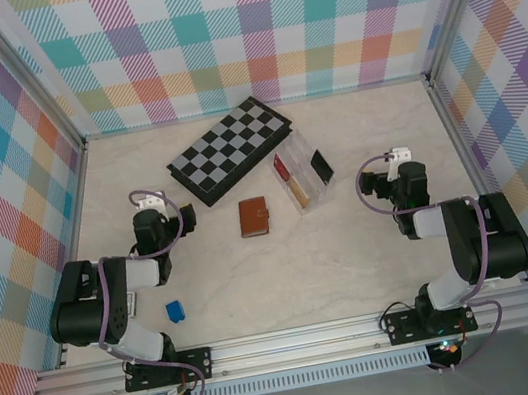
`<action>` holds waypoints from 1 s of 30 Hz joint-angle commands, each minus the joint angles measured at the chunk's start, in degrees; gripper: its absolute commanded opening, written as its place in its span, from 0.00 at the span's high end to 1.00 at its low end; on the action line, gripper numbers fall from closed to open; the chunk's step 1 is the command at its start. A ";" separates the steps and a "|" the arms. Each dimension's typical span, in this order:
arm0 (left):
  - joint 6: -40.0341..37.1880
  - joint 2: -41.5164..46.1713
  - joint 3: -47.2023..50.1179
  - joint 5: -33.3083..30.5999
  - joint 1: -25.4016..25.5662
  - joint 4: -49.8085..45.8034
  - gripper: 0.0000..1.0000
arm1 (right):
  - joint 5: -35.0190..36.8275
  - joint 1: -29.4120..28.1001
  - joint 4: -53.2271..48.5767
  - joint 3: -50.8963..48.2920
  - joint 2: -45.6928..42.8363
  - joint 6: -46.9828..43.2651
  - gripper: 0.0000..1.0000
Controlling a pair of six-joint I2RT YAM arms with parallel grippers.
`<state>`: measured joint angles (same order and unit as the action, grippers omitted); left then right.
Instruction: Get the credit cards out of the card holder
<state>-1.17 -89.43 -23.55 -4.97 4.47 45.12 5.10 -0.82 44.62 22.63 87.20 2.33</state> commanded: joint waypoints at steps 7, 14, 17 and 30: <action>-0.73 -0.14 -0.67 0.81 -0.69 0.84 0.00 | -0.68 0.24 2.74 0.26 -0.03 0.13 0.00; 2.01 5.04 -1.60 -5.86 -0.69 -4.87 0.00 | 3.15 0.15 -4.39 0.28 -8.36 1.75 0.00; 5.23 11.52 -6.47 -9.46 -0.69 -19.85 0.00 | 6.34 0.20 -16.13 3.23 -15.95 4.50 0.00; 26.83 23.84 -28.86 11.43 -0.10 -69.50 0.00 | 1.32 0.23 -76.04 33.23 -21.62 22.86 0.00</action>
<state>19.88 -66.06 -50.33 -3.31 4.36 -10.90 10.37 -0.78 -13.34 51.88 64.20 20.49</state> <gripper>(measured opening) 0.999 0.999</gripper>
